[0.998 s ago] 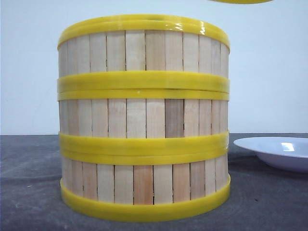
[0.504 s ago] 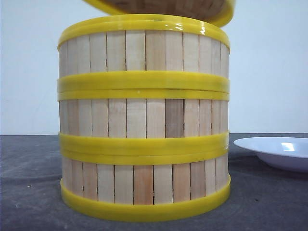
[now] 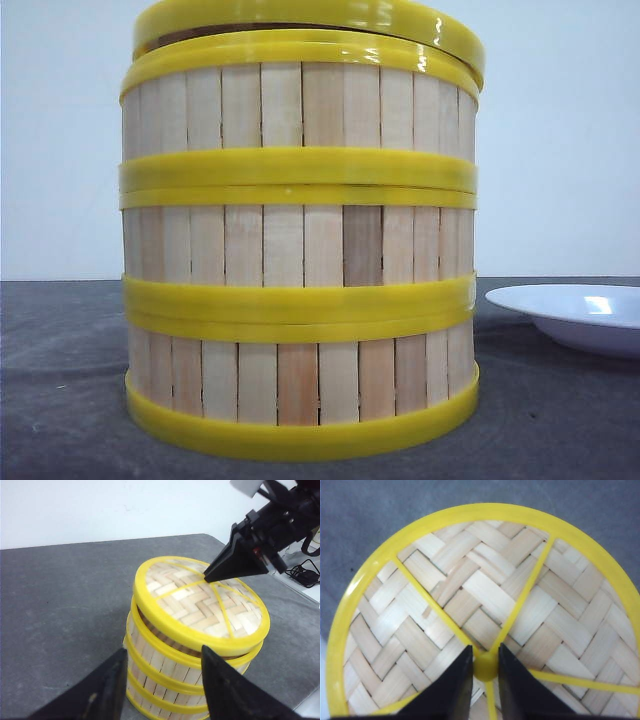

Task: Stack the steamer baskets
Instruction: 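Lower the lid onto the top basket with the right gripper, then open the right gripper and raise it off the lid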

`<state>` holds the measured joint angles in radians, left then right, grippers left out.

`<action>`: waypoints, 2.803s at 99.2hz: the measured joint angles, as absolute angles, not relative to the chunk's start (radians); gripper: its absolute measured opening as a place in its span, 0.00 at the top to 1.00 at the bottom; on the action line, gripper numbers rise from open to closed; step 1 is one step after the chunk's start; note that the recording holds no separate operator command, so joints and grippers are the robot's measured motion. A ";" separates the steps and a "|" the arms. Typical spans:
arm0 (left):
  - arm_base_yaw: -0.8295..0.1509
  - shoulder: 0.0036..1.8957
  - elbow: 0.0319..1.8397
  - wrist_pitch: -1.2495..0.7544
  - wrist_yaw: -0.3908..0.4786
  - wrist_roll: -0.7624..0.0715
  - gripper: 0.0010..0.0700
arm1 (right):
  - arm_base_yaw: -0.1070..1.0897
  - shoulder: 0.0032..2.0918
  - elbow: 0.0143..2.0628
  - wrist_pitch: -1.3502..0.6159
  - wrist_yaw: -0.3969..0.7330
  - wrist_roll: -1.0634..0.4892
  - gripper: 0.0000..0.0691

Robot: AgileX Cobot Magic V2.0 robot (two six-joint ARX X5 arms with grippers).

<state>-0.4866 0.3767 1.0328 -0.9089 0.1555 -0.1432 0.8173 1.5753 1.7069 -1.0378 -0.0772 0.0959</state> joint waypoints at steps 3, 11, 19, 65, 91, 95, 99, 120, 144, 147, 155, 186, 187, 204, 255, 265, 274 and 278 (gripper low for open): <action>-0.487 0.377 1.033 -0.909 0.155 -0.143 0.62 | 0.821 1.575 1.707 -1.039 -0.077 0.095 0.92; -0.487 0.377 1.033 -0.909 0.155 -0.143 0.62 | 0.832 1.576 1.707 -1.045 -0.077 0.093 0.92; -0.487 0.377 1.033 -0.909 0.155 -0.143 0.62 | 0.832 1.576 1.707 -1.056 -0.078 0.093 0.92; -0.487 0.377 1.033 -0.909 0.155 -0.143 0.62 | 0.844 1.600 1.707 -1.049 -0.056 0.081 0.92; -0.487 0.377 1.033 -0.911 0.155 -0.143 0.62 | 0.844 1.604 1.707 -1.033 -0.052 0.078 0.83; -0.487 0.377 1.033 -0.912 0.155 -0.143 0.62 | 0.844 1.606 1.707 -1.026 -0.048 0.078 0.76; -0.487 0.377 1.033 -0.913 0.155 -0.143 0.62 | 0.844 1.607 1.707 -1.021 -0.048 0.078 0.69; -0.487 0.377 1.033 -0.915 0.155 -0.143 0.62 | 0.843 1.609 1.707 -1.007 -0.029 0.078 0.59; -0.487 0.377 1.033 -0.922 0.155 -0.143 0.62 | 0.843 1.579 1.707 -0.939 0.006 0.072 0.58; -0.487 0.377 1.033 -0.925 0.155 -0.143 0.62 | 0.843 1.565 1.707 -0.931 0.018 0.068 0.58; -0.487 0.377 1.033 -0.927 0.155 -0.143 0.62 | 0.843 1.513 1.707 -0.918 0.051 0.058 0.58; -0.487 0.377 1.033 -0.908 0.155 -0.143 0.62 | 0.849 1.269 1.707 -0.890 0.149 0.043 0.58; -0.487 0.377 1.033 -0.907 0.155 -0.143 0.62 | 0.851 1.261 1.707 -0.889 0.154 0.041 0.58; -0.487 0.377 1.033 -0.883 0.155 -0.136 0.62 | 0.877 1.126 1.707 -0.895 0.208 0.026 0.58; -0.487 0.376 0.911 -0.770 0.154 -0.063 0.62 | 0.889 0.685 1.247 -0.873 0.375 0.094 0.58; -0.487 0.359 0.831 -0.738 0.156 -0.062 0.62 | 0.889 0.586 1.110 -0.854 0.390 0.136 0.58; -0.487 0.325 0.757 -0.701 0.156 -0.062 0.62 | 0.889 0.516 1.015 -0.855 0.390 0.152 0.58; -0.487 0.315 0.738 -0.696 0.156 -0.062 0.62 | 0.889 0.496 0.987 -0.855 0.390 0.157 0.58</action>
<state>-0.4866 0.3145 0.7376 -0.6956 0.1562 -0.0624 0.8894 0.4965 0.9871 -0.8555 0.3904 0.1570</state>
